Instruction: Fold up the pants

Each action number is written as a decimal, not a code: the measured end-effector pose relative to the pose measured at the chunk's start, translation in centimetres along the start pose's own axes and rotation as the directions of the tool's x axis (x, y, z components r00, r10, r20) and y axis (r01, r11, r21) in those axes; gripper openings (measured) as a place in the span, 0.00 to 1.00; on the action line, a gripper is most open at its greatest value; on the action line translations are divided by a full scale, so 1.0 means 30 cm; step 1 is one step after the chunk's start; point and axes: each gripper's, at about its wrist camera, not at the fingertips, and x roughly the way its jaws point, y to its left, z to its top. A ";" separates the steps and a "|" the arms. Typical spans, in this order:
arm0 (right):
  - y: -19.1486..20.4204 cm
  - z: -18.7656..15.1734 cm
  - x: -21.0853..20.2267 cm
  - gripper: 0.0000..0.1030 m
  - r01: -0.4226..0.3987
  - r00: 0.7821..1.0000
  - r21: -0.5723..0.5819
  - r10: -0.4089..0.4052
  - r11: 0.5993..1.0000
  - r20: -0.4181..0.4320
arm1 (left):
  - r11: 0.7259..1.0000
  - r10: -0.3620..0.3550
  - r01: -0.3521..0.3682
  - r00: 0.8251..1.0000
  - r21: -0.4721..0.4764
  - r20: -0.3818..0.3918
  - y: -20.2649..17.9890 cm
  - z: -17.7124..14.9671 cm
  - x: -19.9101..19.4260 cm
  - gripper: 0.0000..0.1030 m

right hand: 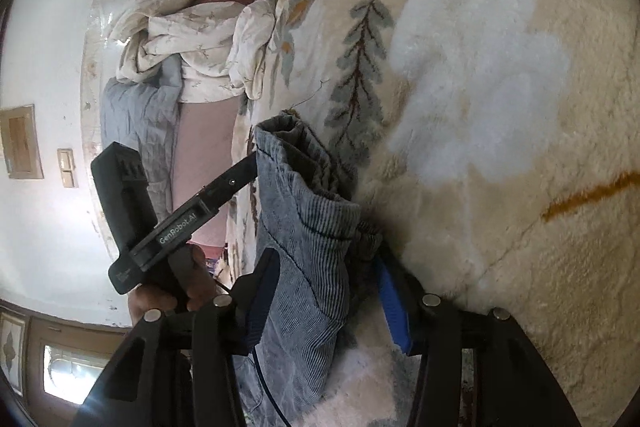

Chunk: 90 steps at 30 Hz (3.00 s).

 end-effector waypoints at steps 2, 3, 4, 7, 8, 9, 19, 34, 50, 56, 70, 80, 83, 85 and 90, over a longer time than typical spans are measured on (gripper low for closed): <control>0.010 -0.004 0.003 0.51 0.020 1.000 -0.020 -0.020 1.000 0.005 | 1.000 0.010 -0.009 1.000 0.025 -0.029 -0.011 0.009 0.031 0.56; 0.012 -0.007 0.003 0.51 0.023 1.000 -0.030 -0.023 0.999 0.005 | 1.000 -0.024 0.025 0.999 0.019 -0.026 -0.014 0.013 0.032 0.56; 0.010 -0.008 0.001 0.51 0.019 1.000 -0.033 -0.018 0.999 0.004 | 0.998 -0.058 0.058 0.998 0.009 -0.011 -0.014 0.018 0.026 0.56; 0.001 -0.003 0.001 0.48 0.020 1.000 -0.028 -0.020 0.999 -0.002 | 0.987 -0.158 0.158 0.987 0.012 0.030 -0.012 0.021 -0.003 0.57; 0.004 -0.003 0.005 0.48 0.032 0.999 -0.034 -0.032 0.999 -0.001 | 0.989 -0.147 0.146 0.989 0.025 0.017 -0.017 0.021 0.006 0.57; 0.012 -0.005 0.011 0.48 0.047 0.999 -0.047 -0.047 0.998 0.004 | 0.993 -0.115 0.115 0.993 0.041 -0.010 -0.024 0.020 0.027 0.57; 0.033 0.004 0.019 0.49 0.028 0.999 -0.079 -0.026 0.997 0.033 | 0.998 -0.053 0.051 0.998 0.039 0.035 -0.028 0.050 0.018 0.57; 0.047 0.002 0.047 0.28 0.030 0.999 -0.120 -0.027 0.992 0.022 | 0.993 -0.059 0.055 0.998 0.105 0.035 -0.045 0.011 0.039 0.20; 0.303 -0.145 -0.001 0.27 0.009 0.998 -0.353 0.011 0.936 0.055 | 0.992 -0.111 0.127 0.942 -0.028 0.318 0.063 -0.125 -0.303 0.09; 0.438 -0.303 0.056 0.27 -0.003 1.000 -0.477 0.005 0.879 0.002 | 0.988 -0.057 0.106 0.923 -0.109 0.380 0.160 -0.307 -0.468 0.10; 0.444 -0.579 0.358 0.63 -0.093 0.901 -0.471 -0.127 0.877 -0.415 | 0.839 0.136 0.018 0.961 -0.545 0.241 0.454 -1.006 -0.484 0.13; 0.437 -0.469 0.311 0.64 -0.089 0.956 -0.394 -0.032 0.915 -0.291 | 0.819 0.131 0.118 0.915 -0.561 0.383 0.238 -1.096 -0.600 0.13; 0.406 -0.442 0.314 0.65 -0.079 0.961 -0.362 -0.025 0.929 -0.274 | 0.845 0.124 0.106 0.914 -0.525 0.386 0.127 -1.027 -0.564 0.13; 0.395 -0.425 0.312 0.65 -0.060 0.967 -0.360 -0.036 0.931 -0.254 | 0.853 0.118 0.093 0.924 -0.513 0.363 0.080 -0.999 -0.530 0.14; 0.325 -0.405 0.360 0.64 0.025 0.955 -0.306 -0.113 0.952 -0.276 | 0.860 0.119 0.006 0.970 -0.510 0.213 0.013 -0.993 -0.420 0.13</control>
